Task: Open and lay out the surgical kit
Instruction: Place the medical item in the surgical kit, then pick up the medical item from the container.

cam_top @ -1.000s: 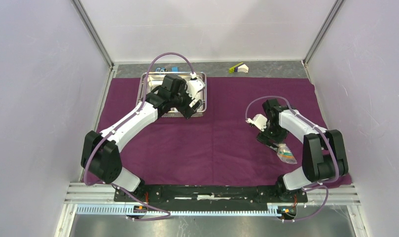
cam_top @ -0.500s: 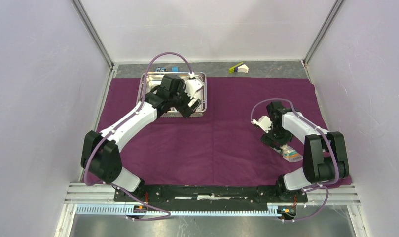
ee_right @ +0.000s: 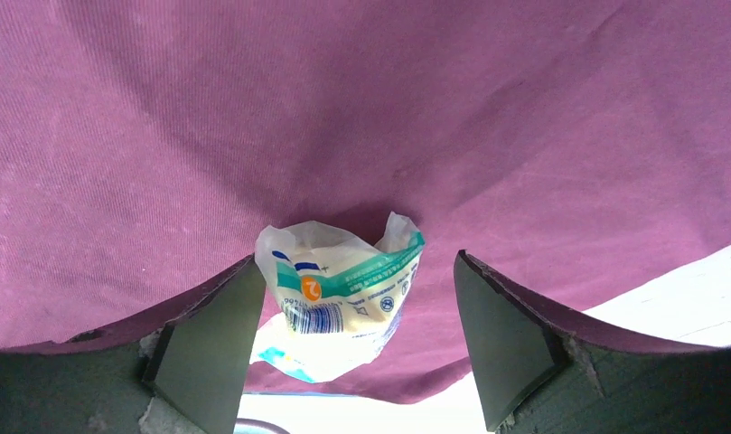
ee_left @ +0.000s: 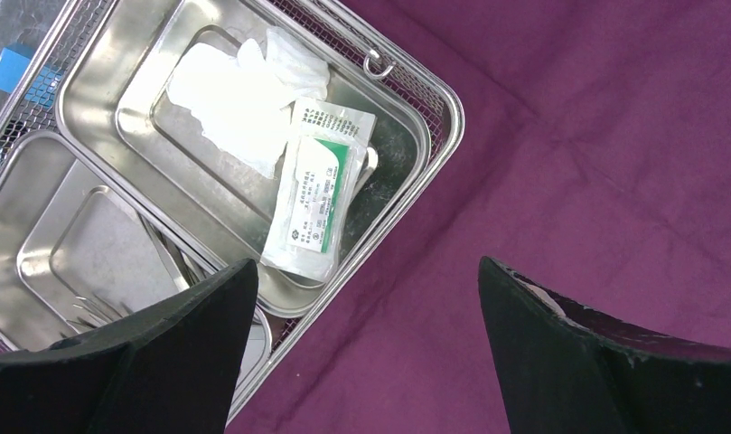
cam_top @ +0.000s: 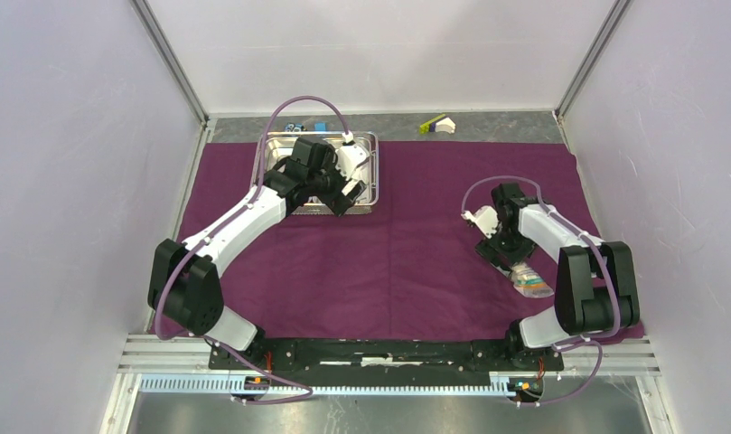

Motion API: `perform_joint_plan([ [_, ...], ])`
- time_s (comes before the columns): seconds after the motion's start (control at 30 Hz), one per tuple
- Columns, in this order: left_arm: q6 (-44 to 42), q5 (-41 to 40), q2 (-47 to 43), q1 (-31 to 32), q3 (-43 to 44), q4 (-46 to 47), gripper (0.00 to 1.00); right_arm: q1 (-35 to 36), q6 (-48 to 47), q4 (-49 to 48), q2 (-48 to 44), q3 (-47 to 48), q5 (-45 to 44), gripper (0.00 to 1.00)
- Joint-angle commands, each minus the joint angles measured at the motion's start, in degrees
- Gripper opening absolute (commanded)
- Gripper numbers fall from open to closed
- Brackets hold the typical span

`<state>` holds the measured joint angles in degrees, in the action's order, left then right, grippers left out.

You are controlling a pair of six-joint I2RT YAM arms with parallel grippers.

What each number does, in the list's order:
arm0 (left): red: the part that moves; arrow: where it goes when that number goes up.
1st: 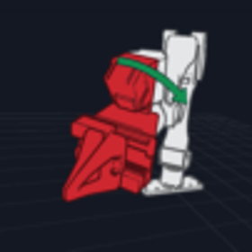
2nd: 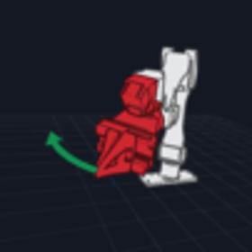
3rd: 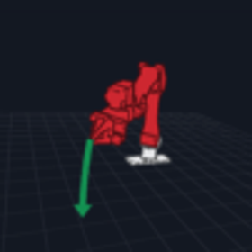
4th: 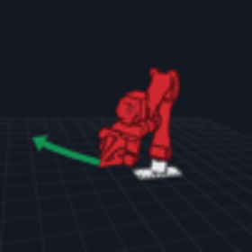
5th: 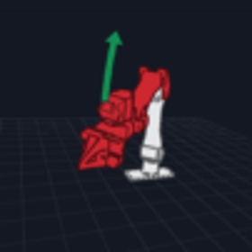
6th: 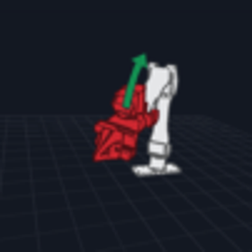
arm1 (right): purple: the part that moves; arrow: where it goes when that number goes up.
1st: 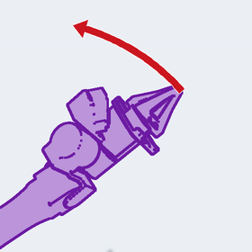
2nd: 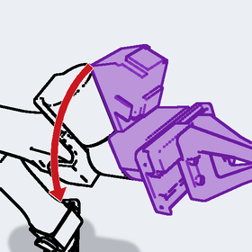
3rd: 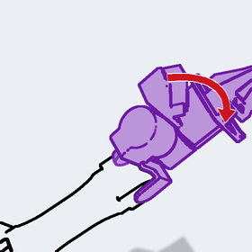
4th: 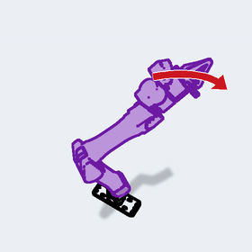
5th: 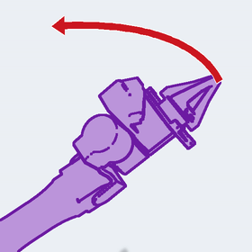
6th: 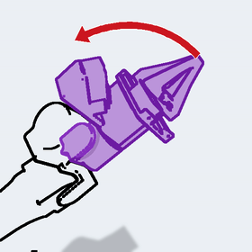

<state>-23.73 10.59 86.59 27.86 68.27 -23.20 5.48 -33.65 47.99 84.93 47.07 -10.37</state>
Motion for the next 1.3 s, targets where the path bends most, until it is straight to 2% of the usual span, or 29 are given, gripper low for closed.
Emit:
perform_joint_plan([
  [0.0,-0.87,0.0,-0.64,-0.26,0.2,2.15,0.98,-1.03,1.59,-2.68,-0.64,2.99,1.78,0.83],
  [0.37,0.0,-1.57,-0.31,-0.76,-0.07,3.17,0.99,-4.54,0.93,-4.12,-0.15,3.43,1.32,0.84],
  [0.47,2.22,-4.72,2.2,-1.55,1.82,3.71,1.0,-4.68,-0.13,-3.37,-1.36,3.67,5.76,0.84],
  [0.67,7.12,-4.47,14.33,-5.17,14.67,-3.2,1.0,-4.08,-3.38,-2.92,-5.79,6.41,19.78,0.87],
  [0.83,9.44,-1.15,25.69,-7.2,27.79,-9.91,1.0,-3.17,-2.72,-7.07,-8.43,7.95,23.76,0.86],
  [1.03,13.41,-1.9,36.57,-7.33,40.1,-15.54,1.0,-2.01,-1.5,-12.8,-8.42,6.43,27.39,0.86],
  [1.27,16.07,-0.92,42.73,-7.19,45.48,-17.4,1.0,-1.78,-1.11,-18.42,-7.34,2.61,30.17,0.86],
])
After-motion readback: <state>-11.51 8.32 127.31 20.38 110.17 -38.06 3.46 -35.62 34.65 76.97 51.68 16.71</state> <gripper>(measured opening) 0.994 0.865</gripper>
